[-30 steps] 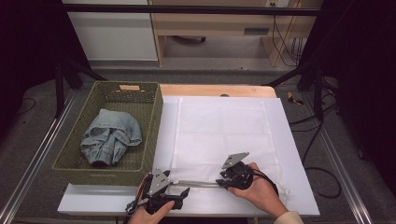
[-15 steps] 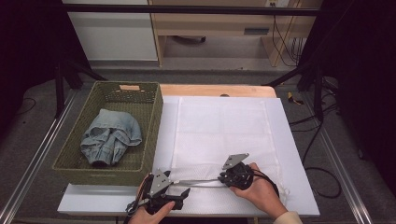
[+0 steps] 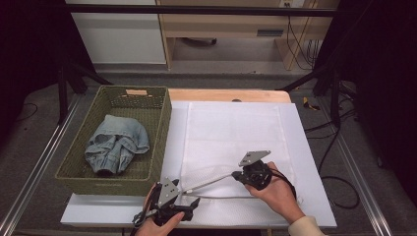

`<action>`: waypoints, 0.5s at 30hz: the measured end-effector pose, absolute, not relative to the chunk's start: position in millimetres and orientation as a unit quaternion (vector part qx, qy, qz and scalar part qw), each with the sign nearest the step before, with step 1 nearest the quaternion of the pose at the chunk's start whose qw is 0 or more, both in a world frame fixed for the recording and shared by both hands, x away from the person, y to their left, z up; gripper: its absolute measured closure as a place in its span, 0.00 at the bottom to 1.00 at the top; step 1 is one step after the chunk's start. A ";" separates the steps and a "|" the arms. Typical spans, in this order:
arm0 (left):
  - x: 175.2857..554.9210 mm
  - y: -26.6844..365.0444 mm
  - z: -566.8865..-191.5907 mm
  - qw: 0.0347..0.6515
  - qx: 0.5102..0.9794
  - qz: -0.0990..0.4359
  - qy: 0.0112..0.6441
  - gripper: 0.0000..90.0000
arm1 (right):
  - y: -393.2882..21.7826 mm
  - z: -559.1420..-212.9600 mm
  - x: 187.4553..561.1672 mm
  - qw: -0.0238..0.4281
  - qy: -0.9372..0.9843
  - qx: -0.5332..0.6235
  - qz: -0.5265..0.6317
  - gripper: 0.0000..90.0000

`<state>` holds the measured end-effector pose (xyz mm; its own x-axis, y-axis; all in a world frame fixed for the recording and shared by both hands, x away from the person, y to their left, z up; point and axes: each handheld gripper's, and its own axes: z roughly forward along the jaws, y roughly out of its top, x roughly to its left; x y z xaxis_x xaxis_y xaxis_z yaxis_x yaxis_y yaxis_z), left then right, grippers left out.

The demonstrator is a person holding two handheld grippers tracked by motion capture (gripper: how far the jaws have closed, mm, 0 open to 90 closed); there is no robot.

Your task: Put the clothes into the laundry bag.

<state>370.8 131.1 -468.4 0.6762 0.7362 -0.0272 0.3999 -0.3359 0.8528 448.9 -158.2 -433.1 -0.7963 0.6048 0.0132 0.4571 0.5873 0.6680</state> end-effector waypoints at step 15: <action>368.7 130.4 -447.4 0.457 0.790 0.191 0.361 0.09 | -162.2 -391.0 467.9 0.119 0.870 0.309 0.366 1.00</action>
